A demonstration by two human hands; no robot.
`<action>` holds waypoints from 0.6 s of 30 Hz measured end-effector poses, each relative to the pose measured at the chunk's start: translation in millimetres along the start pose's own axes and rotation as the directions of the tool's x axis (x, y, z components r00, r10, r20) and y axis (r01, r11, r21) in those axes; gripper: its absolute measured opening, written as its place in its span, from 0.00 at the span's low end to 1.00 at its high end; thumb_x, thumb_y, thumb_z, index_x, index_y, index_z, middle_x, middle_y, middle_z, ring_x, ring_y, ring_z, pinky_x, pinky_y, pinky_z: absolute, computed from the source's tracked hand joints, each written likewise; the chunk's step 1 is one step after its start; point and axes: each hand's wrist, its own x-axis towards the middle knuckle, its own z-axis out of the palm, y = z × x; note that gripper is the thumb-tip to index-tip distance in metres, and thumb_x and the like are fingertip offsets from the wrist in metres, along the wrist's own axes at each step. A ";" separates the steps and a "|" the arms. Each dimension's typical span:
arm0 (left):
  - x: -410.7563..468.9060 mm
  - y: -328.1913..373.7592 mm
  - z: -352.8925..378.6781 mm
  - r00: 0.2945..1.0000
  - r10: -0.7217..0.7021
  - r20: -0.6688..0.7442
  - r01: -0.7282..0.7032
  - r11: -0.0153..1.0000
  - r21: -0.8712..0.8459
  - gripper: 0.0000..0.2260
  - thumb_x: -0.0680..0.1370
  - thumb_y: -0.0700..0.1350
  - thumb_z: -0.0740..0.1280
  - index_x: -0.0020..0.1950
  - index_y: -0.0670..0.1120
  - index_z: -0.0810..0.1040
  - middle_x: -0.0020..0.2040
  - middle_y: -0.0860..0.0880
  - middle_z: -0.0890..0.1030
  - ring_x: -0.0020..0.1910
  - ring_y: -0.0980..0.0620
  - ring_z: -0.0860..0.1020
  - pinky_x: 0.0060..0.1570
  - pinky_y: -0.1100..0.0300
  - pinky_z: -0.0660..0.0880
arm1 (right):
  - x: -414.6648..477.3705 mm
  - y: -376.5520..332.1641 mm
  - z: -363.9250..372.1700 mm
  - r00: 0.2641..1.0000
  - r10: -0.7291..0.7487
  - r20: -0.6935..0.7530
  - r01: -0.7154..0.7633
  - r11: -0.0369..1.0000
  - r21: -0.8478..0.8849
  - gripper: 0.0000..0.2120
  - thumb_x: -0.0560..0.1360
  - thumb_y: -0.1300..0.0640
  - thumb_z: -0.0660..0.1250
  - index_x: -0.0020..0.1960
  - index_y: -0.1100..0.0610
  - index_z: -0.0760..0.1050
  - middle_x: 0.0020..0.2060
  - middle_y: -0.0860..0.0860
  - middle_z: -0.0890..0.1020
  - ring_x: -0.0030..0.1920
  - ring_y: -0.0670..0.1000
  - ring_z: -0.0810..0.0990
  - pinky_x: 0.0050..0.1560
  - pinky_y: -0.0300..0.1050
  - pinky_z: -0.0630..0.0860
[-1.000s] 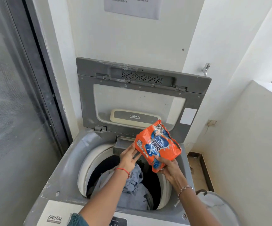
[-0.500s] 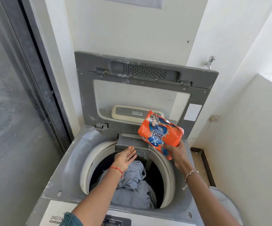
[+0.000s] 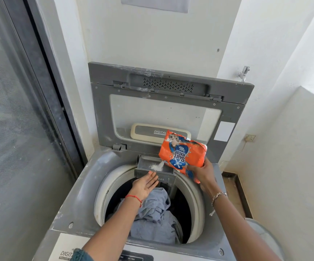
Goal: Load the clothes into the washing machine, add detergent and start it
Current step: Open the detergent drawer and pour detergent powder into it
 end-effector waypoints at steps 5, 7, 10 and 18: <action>2.6 0.1 -2.0 1.000 -0.001 -0.003 0.001 1.000 -0.017 0.05 0.78 0.37 0.63 0.43 0.38 0.76 0.34 0.44 0.83 0.43 0.47 0.78 0.39 0.56 0.80 | 0.2 -1.0 2.8 1.000 0.004 -0.002 -0.004 0.999 0.041 0.22 0.67 0.73 0.70 0.57 0.58 0.70 0.51 0.56 0.79 0.45 0.54 0.80 0.36 0.40 0.80; 3.9 -0.3 -2.6 1.000 -0.005 -0.004 0.005 1.000 -0.028 0.05 0.78 0.37 0.64 0.43 0.38 0.76 0.33 0.44 0.83 0.43 0.47 0.79 0.31 0.57 0.80 | 1.6 -1.0 4.3 1.000 -0.002 -0.004 0.003 0.999 0.045 0.22 0.68 0.73 0.70 0.57 0.59 0.70 0.50 0.55 0.79 0.43 0.51 0.80 0.33 0.36 0.80; 6.3 -0.9 -2.8 1.000 -0.005 -0.005 0.004 0.999 -0.036 0.05 0.78 0.37 0.64 0.43 0.39 0.76 0.32 0.45 0.83 0.39 0.47 0.81 0.30 0.58 0.80 | 4.4 0.3 7.5 1.000 -0.012 -0.006 0.013 0.999 0.041 0.21 0.67 0.73 0.70 0.55 0.57 0.70 0.48 0.54 0.79 0.43 0.51 0.80 0.39 0.42 0.80; 9.2 0.2 -2.9 1.000 -0.003 0.013 0.003 1.000 -0.026 0.05 0.79 0.37 0.62 0.45 0.38 0.75 0.43 0.43 0.80 0.43 0.47 0.78 0.53 0.52 0.76 | 9.4 3.3 11.5 1.000 -0.010 -0.029 0.012 0.997 0.073 0.22 0.66 0.74 0.70 0.55 0.59 0.71 0.49 0.58 0.80 0.45 0.56 0.80 0.42 0.48 0.80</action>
